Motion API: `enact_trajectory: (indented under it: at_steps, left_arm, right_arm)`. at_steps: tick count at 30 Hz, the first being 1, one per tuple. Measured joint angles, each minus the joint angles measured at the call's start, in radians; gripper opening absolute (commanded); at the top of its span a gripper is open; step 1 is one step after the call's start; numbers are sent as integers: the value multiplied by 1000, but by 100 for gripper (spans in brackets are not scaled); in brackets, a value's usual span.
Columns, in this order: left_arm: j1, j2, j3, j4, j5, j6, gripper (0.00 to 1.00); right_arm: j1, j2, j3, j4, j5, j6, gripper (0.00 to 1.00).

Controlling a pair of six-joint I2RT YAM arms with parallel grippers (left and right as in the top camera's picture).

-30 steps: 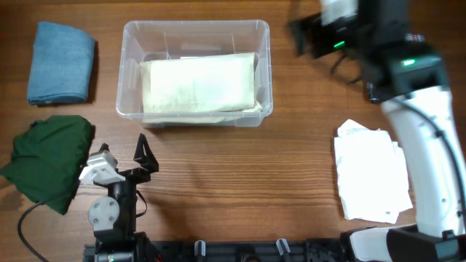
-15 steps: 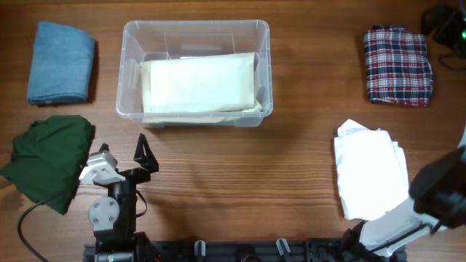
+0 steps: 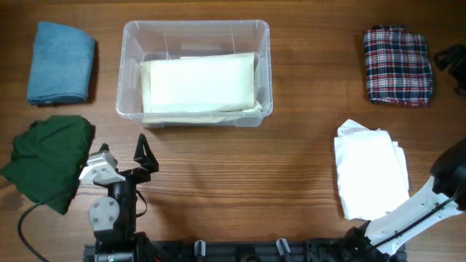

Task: Pack container
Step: 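Move the right gripper to the plaid cloth at the right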

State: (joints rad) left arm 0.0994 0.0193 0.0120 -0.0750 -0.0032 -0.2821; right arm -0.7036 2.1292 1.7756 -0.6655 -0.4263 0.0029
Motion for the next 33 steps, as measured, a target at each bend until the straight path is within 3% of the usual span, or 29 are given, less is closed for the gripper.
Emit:
enact_trajectory:
  at_steps: [33]
  left_arm:
    - [0,0,0,0,0,0,100]
  right_arm:
    - [-11,195,0,24,-79,9,100]
